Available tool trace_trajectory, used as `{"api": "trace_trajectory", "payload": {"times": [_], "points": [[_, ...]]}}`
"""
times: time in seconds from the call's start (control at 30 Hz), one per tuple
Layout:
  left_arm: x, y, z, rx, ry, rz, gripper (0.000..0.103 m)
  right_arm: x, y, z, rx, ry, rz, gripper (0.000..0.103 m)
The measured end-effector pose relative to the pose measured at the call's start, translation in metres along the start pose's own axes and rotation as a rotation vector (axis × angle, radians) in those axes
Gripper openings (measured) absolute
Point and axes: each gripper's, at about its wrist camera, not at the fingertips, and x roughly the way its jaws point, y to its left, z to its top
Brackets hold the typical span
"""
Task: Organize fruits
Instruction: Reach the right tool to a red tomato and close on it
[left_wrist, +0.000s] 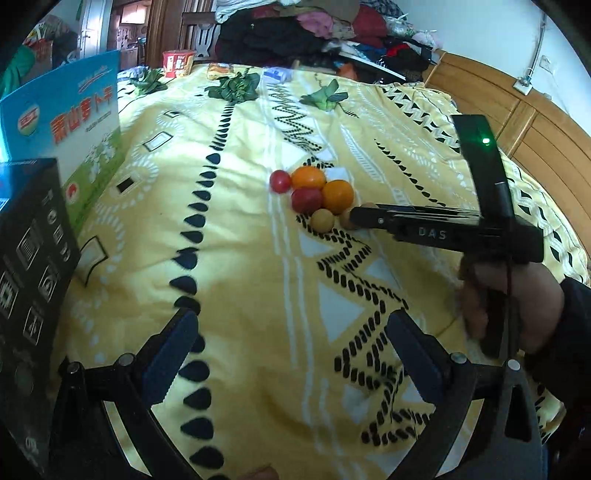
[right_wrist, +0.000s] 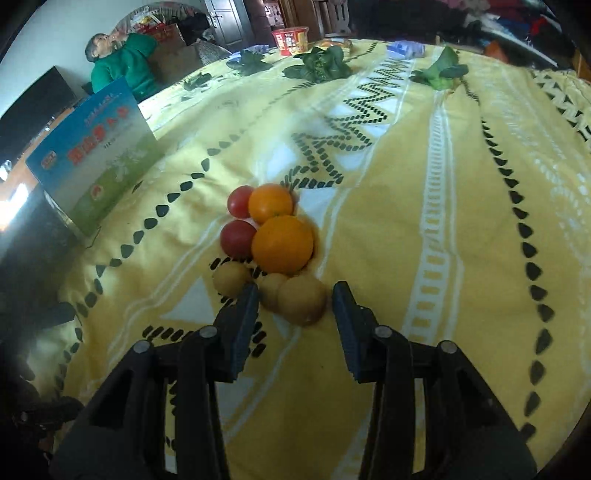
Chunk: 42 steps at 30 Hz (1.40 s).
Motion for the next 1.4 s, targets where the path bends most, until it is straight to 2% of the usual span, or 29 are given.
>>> {"api": "trace_trajectory", "payload": {"times": [0.07,0.13,0.2,0.27,0.3,0.33,0.37,0.4,0.43,0.53,0.7,0.93,1.13,1.23,1.4], "points": [[0.001,0.003,0.0,-0.007,-0.005,-0.007,0.103,-0.014,0.001,-0.001,0.02,-0.021,0.026,0.027],[0.004,0.006,-0.004,-0.01,-0.004,0.005,0.103,-0.028,0.009,-0.006,0.014,-0.036,0.077,0.027],[0.007,0.01,-0.008,-0.021,0.005,0.006,0.103,-0.034,0.03,-0.013,-0.052,-0.006,0.12,0.027],[0.007,0.014,-0.012,-0.032,0.006,0.003,0.103,-0.029,0.049,-0.019,-0.113,0.063,0.163,0.028],[0.006,0.015,-0.014,-0.035,0.002,0.001,0.103,-0.03,0.059,-0.023,-0.158,0.081,0.147,0.03],[0.006,0.015,-0.015,-0.038,-0.003,-0.003,0.103,-0.032,0.064,-0.022,-0.181,0.076,0.13,0.037],[0.005,0.016,-0.016,-0.041,-0.006,-0.004,0.103,-0.038,0.065,-0.019,-0.179,0.047,0.122,0.059],[0.006,0.017,-0.018,-0.043,-0.008,-0.006,0.103,-0.043,0.063,-0.015,-0.165,0.01,0.116,0.07],[0.007,0.017,-0.018,-0.044,-0.008,-0.008,0.103,-0.045,0.062,-0.009,-0.151,-0.016,0.112,0.07],[0.01,0.019,-0.019,-0.047,-0.005,-0.013,0.103,-0.028,0.057,0.011,-0.101,0.003,0.112,0.066],[0.008,0.021,-0.021,-0.053,-0.013,-0.027,0.103,0.018,0.05,0.028,-0.052,0.095,0.037,0.059],[0.009,0.022,-0.023,-0.058,-0.015,-0.038,0.103,0.033,0.055,0.042,-0.046,0.085,-0.016,0.057],[0.009,0.025,-0.025,-0.075,-0.023,-0.06,0.103,0.028,0.053,0.062,-0.146,0.039,-0.051,0.058],[0.009,0.024,-0.025,-0.071,-0.025,-0.057,0.103,0.028,0.053,0.073,-0.205,0.047,-0.029,0.058],[0.007,0.027,-0.026,-0.085,-0.029,-0.078,0.103,0.052,0.081,0.085,-0.508,0.145,-0.033,0.05]]}}
